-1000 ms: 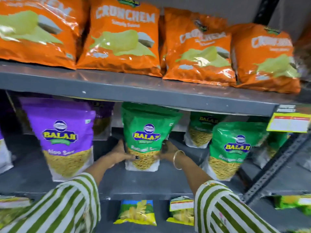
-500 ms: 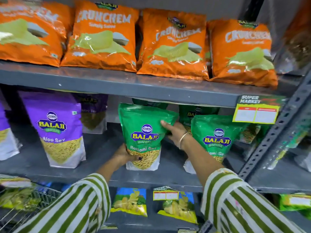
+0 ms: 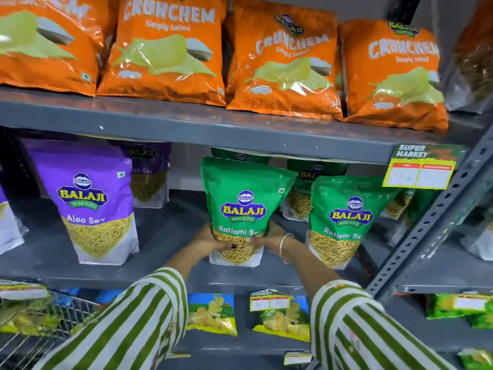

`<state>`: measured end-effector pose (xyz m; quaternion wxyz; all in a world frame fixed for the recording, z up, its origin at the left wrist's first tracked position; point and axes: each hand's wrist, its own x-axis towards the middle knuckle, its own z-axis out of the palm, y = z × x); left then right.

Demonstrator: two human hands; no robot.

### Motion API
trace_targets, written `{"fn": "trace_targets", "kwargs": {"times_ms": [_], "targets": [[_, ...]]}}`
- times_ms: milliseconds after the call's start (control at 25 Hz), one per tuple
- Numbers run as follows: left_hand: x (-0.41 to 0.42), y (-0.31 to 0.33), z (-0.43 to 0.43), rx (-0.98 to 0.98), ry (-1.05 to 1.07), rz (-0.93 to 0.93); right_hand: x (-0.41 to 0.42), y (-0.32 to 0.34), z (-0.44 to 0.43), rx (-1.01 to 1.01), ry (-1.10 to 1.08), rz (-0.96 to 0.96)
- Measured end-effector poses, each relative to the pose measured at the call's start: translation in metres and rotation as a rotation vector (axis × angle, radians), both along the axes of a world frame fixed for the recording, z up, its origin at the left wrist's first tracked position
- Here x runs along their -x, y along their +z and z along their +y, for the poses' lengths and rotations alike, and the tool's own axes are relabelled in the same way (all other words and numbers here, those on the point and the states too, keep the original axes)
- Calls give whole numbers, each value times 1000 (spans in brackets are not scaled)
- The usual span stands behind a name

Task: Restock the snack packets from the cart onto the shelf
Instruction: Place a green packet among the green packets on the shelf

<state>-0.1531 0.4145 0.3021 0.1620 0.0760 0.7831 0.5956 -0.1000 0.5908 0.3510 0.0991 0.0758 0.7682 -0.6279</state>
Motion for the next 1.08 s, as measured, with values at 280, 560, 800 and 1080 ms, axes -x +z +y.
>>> {"fn": "trace_targets", "kwargs": {"times_ms": [280, 560, 800, 1080], "targets": [[4, -11, 0, 39, 38, 27, 1, -5, -2, -7, -35, -21], [4, -9, 2, 17, -2, 7, 7, -4, 5, -263, 95, -168], [-19, -9, -65, 312, 269, 37, 12, 30, -38, -934, 745, -756], [-18, -21, -265, 526, 780, 131, 72, -18, -206, -535, 469, -21]]}}
